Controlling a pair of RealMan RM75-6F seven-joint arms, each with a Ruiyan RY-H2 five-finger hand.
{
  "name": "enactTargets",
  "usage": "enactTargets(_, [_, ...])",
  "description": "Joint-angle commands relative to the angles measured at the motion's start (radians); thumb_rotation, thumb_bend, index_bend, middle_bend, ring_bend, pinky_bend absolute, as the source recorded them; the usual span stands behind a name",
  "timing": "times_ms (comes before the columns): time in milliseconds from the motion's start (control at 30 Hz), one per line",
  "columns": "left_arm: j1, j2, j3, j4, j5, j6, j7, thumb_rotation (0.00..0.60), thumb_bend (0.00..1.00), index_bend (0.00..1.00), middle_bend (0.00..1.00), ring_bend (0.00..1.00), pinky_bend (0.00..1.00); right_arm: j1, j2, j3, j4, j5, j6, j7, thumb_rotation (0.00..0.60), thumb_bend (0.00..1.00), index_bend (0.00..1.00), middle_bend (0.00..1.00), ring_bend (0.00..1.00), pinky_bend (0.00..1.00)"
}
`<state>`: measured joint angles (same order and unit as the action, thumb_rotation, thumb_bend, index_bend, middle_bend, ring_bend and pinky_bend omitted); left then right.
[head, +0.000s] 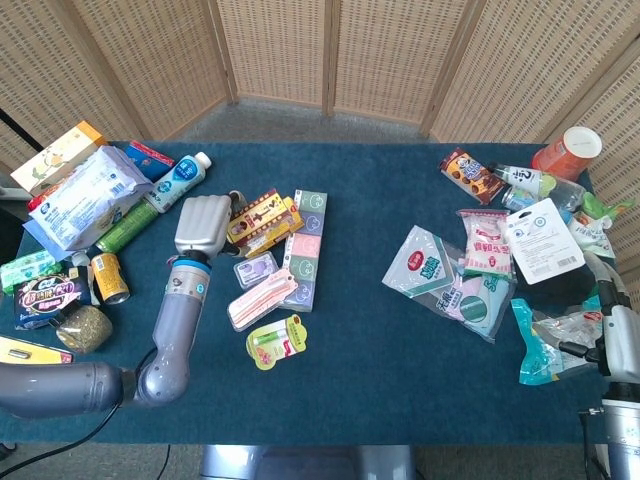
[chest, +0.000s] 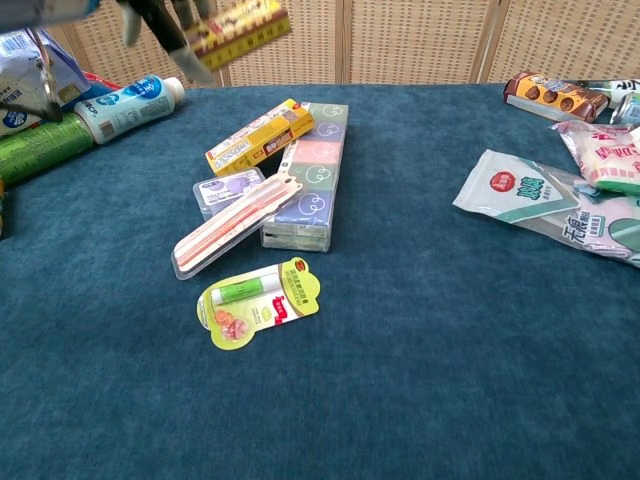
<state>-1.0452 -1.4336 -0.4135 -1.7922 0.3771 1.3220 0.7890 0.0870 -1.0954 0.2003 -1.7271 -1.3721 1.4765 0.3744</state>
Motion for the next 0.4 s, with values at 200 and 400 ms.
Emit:
enactTargets(200, [0.008, 0.084, -0.049, -0.099, 0.019, 0.057, 0.012, 0.600, 0.00, 0.54, 0.52, 0.61, 0.69, 0.000, -0.001, -0.001, -0.007, -0.003, 0.001, -0.010, 0.600, 0.00, 0.00, 0.00, 0.00, 0.00])
enactTargets(400, [0.008, 0.090, -0.062, -0.110, -0.001, 0.058, -0.006, 0.600, 0.00, 0.54, 0.52, 0.61, 0.68, 0.003, -0.002, 0.000, -0.012, 0.000, -0.003, -0.019, 0.600, 0.00, 0.00, 0.00, 0.00, 0.00])
